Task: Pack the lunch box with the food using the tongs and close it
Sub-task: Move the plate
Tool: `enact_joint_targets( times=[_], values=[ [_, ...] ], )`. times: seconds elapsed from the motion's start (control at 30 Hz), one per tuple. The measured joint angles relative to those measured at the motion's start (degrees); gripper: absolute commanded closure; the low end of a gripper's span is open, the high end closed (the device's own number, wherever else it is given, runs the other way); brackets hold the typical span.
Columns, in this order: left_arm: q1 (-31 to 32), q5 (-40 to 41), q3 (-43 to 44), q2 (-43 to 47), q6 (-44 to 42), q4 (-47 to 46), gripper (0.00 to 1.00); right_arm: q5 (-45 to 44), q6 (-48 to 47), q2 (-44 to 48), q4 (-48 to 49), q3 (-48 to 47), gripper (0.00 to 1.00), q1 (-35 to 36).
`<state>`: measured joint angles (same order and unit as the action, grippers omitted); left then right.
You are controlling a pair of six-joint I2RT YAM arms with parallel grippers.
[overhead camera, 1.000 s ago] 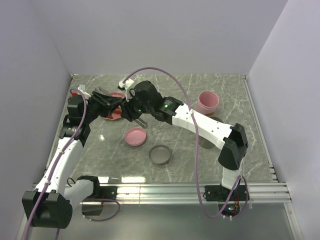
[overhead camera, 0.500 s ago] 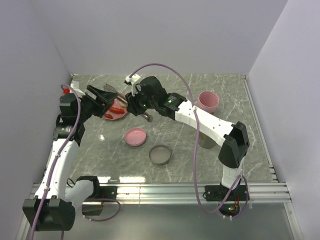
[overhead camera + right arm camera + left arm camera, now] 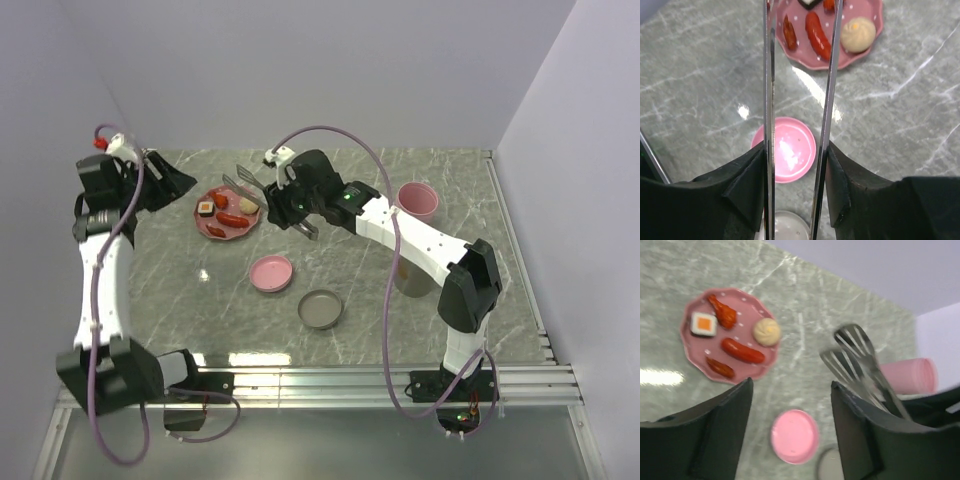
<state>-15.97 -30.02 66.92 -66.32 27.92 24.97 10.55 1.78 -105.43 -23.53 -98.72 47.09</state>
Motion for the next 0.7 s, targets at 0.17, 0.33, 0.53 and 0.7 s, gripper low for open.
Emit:
enact_joint_targets(
  times=[0.17,0.33,0.53,0.7],
  values=[
    [-0.17,-1.07,7.17,-14.67,-10.19,1.09,0.41,0.24,-0.24,0.00,-2.08,0.66,0.48,0.00],
    [-0.35,0.31,8.76,-24.96,-16.65,0.96,0.50,0.50,-0.39,0.00,-3.10,0.66,0.48,0.00],
    [-0.48,2.54,13.16,-35.39,-22.18,-0.57,0.59,1.01,-0.42,0.00,-3.56,0.92,0.48,0.00],
    [-0.50,5.42,13.11,-38.42,-24.09,-2.16,0.61,1.20,-0.42,0.04,-3.89,1.66,0.48,0.00]
  ],
)
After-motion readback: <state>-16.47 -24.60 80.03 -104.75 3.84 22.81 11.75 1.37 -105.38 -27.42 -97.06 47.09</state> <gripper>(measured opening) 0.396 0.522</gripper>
